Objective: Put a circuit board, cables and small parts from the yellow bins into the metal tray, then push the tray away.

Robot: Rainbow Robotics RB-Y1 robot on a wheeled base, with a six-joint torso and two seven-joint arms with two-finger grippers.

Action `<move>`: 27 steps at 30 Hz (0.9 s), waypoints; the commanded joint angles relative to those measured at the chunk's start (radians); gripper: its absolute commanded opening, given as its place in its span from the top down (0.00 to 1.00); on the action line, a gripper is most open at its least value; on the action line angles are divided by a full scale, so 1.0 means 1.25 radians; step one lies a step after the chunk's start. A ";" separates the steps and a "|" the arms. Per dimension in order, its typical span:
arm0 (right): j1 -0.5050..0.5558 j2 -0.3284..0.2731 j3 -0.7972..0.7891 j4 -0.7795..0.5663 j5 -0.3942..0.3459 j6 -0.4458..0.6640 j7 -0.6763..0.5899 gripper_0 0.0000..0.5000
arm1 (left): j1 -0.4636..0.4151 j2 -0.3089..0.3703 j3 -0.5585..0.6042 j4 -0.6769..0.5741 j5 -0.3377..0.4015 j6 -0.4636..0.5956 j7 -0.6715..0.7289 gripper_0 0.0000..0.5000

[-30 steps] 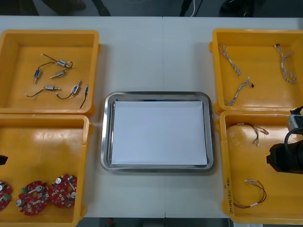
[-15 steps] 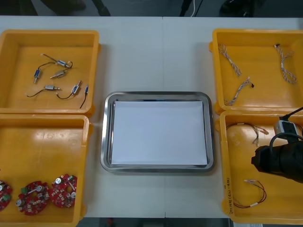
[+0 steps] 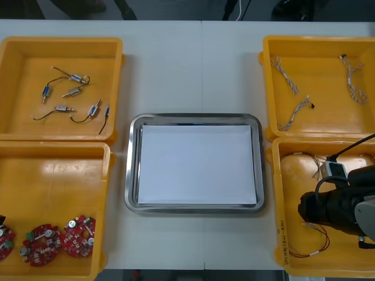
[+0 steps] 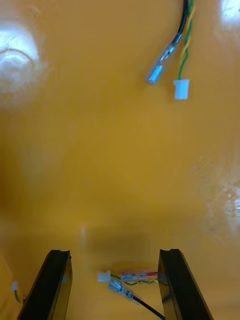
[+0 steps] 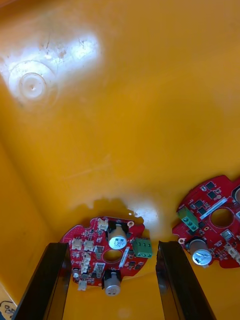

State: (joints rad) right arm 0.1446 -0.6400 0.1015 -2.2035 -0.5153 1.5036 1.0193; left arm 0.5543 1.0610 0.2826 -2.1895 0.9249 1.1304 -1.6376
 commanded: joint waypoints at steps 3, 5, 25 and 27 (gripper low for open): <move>0.021 0.001 0.027 -0.006 -0.001 0.015 -0.024 0.00 | 0.031 0.034 -0.041 0.032 -0.021 -0.051 -0.059 0.00; 0.023 -0.003 0.032 -0.007 -0.001 0.016 -0.024 0.00 | 0.031 0.037 -0.055 0.042 -0.031 -0.070 -0.058 0.00; 0.070 -0.008 0.051 -0.007 0.029 -0.012 -0.024 0.00 | 0.031 0.042 -0.136 0.079 -0.114 -0.139 -0.044 0.00; 0.072 -0.007 0.053 -0.006 0.031 -0.017 -0.026 0.00 | 0.031 0.042 -0.144 0.081 -0.126 -0.147 -0.040 0.00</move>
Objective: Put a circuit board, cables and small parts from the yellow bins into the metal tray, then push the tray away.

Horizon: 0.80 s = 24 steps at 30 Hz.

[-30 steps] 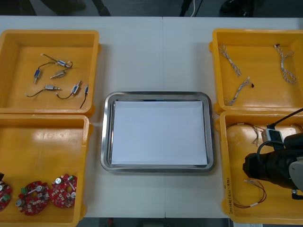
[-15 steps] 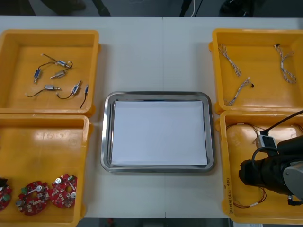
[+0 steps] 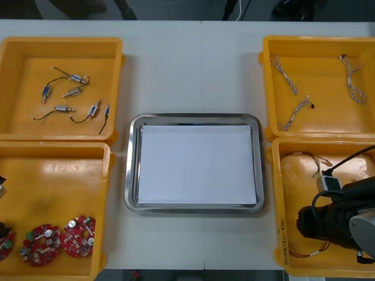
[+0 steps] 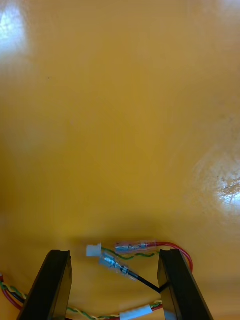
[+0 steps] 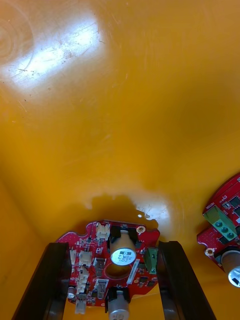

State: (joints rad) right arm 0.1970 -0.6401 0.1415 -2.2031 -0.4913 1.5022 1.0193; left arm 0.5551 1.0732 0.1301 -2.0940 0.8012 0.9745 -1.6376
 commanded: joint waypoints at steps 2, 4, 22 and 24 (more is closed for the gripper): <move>0.030 -0.006 0.021 -0.006 0.010 -0.022 -0.028 0.00 | 0.027 0.032 -0.033 0.007 -0.046 -0.031 -0.035 0.00; 0.030 -0.006 0.021 -0.006 0.014 -0.027 -0.029 0.00 | 0.023 0.032 -0.039 0.007 -0.054 -0.031 -0.030 0.00; 0.030 -0.006 0.022 -0.006 0.025 -0.042 -0.029 0.10 | 0.014 0.030 -0.088 0.009 -0.132 -0.048 0.009 0.00; 0.030 -0.005 0.021 -0.006 0.022 -0.042 -0.028 0.10 | 0.012 0.030 -0.089 0.009 -0.132 -0.048 0.014 0.00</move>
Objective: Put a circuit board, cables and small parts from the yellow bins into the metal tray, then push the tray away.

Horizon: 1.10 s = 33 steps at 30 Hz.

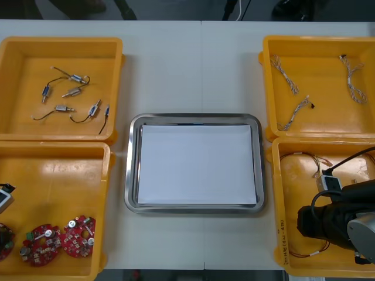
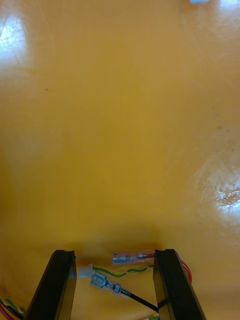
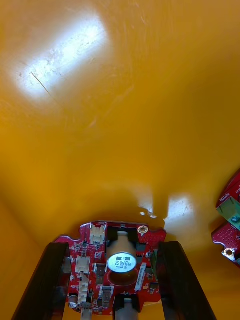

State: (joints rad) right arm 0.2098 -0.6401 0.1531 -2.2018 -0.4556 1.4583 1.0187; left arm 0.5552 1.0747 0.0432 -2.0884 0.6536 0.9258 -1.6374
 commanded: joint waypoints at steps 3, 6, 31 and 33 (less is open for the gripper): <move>0.021 -0.005 0.013 -0.007 -0.007 -0.007 -0.026 0.10 | 0.012 0.029 -0.021 0.004 -0.017 -0.009 0.018 0.00; 0.025 -0.005 0.014 -0.007 0.006 -0.012 -0.027 0.10 | 0.004 0.030 -0.033 0.004 -0.027 -0.009 0.025 0.00; 0.052 0.011 0.013 -0.006 0.031 -0.038 -0.023 0.00 | -0.026 0.029 -0.055 0.013 -0.042 -0.008 0.054 0.02; 0.052 0.013 0.014 -0.006 0.029 -0.038 -0.022 0.00 | -0.024 0.030 -0.055 0.013 -0.042 -0.007 0.054 0.60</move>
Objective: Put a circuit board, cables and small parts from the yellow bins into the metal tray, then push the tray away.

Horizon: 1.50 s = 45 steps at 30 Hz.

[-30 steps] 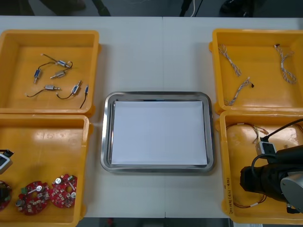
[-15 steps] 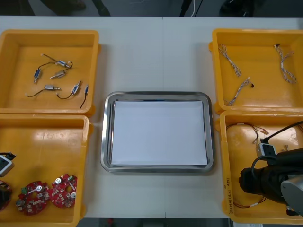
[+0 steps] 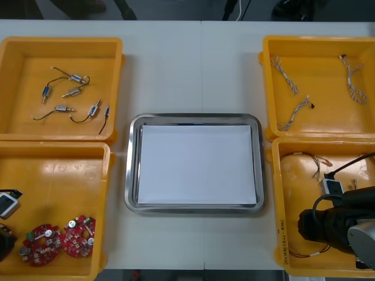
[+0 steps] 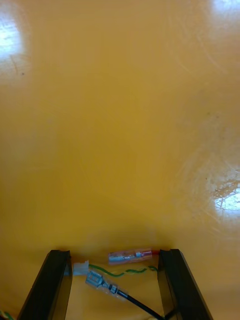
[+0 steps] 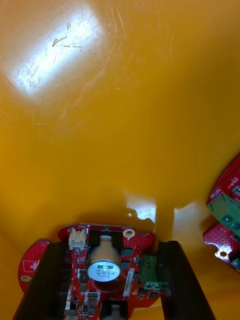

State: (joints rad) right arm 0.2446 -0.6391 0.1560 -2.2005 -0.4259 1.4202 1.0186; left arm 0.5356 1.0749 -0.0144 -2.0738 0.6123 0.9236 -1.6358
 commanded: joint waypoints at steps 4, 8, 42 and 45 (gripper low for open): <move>0.024 0.016 0.011 -0.007 0.006 -0.007 -0.023 0.00 | -0.010 0.030 -0.009 0.001 -0.009 -0.006 0.054 1.00; 0.024 0.018 0.011 -0.007 0.007 -0.011 -0.023 0.19 | -0.012 0.029 -0.009 0.001 -0.006 -0.005 0.054 1.00; -0.043 -0.013 -0.095 -0.008 -0.091 0.021 -0.007 1.00 | -0.182 0.020 0.062 -0.038 0.140 0.234 0.037 1.00; -0.051 -0.020 -0.100 -0.008 -0.095 0.025 -0.005 1.00 | -0.219 0.005 0.042 -0.038 0.146 0.250 0.043 1.00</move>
State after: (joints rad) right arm 0.2062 -0.6318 0.0578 -2.2021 -0.5313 1.4408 1.0188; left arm 0.3278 1.0749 0.0468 -2.0980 0.7856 1.2166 -1.6356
